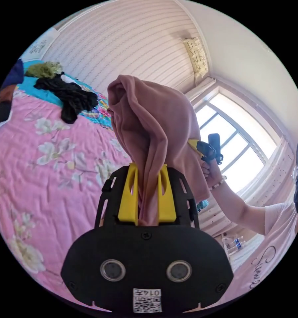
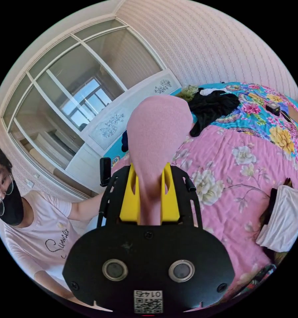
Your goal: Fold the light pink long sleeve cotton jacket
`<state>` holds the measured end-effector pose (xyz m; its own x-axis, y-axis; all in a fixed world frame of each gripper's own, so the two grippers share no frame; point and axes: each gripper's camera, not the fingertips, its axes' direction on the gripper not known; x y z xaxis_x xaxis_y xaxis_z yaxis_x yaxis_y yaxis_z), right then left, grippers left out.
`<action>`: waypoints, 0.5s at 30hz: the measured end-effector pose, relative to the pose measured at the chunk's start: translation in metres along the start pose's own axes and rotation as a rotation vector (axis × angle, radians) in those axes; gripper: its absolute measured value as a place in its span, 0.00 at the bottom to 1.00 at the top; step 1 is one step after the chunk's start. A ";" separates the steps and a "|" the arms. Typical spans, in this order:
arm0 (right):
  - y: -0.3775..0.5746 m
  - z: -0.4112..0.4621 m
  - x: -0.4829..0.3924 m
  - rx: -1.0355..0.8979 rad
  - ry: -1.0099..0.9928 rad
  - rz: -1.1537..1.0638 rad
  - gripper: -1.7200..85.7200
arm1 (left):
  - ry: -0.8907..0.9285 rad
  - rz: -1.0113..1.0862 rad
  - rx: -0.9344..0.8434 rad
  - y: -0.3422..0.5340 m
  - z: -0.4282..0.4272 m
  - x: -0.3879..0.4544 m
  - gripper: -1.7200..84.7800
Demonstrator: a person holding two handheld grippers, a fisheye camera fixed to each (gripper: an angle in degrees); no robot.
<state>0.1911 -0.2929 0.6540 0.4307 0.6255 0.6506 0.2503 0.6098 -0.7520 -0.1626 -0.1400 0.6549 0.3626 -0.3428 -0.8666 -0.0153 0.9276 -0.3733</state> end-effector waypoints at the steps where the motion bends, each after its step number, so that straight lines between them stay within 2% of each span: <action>1: -0.006 -0.036 0.022 0.017 0.047 0.038 0.14 | 0.039 0.023 -0.014 -0.017 0.044 0.014 0.12; 6: -0.015 -0.158 0.107 -0.022 0.311 0.159 0.15 | 0.151 0.038 -0.084 -0.055 0.225 0.062 0.13; 10: 0.019 -0.188 0.207 -0.148 0.624 0.524 0.20 | 0.041 0.028 -0.328 -0.037 0.363 0.061 0.11; 11: 0.030 -0.182 0.224 -0.175 0.632 0.590 0.21 | 0.044 0.028 -0.435 -0.028 0.391 0.058 0.11; 12: 0.034 -0.177 0.229 -0.191 0.614 0.589 0.21 | 0.053 0.032 -0.462 -0.024 0.400 0.058 0.11; 14: 0.042 -0.153 0.237 -0.270 0.576 0.589 0.21 | 0.082 0.074 -0.340 -0.013 0.406 0.060 0.10; 15: 0.042 -0.145 0.238 -0.298 0.568 0.583 0.21 | 0.074 0.093 -0.351 -0.012 0.409 0.061 0.10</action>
<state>0.4299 -0.1897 0.7619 0.9090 0.4122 0.0608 0.0371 0.0653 -0.9972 0.2405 -0.1115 0.7419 0.2765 -0.2814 -0.9189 -0.3684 0.8521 -0.3718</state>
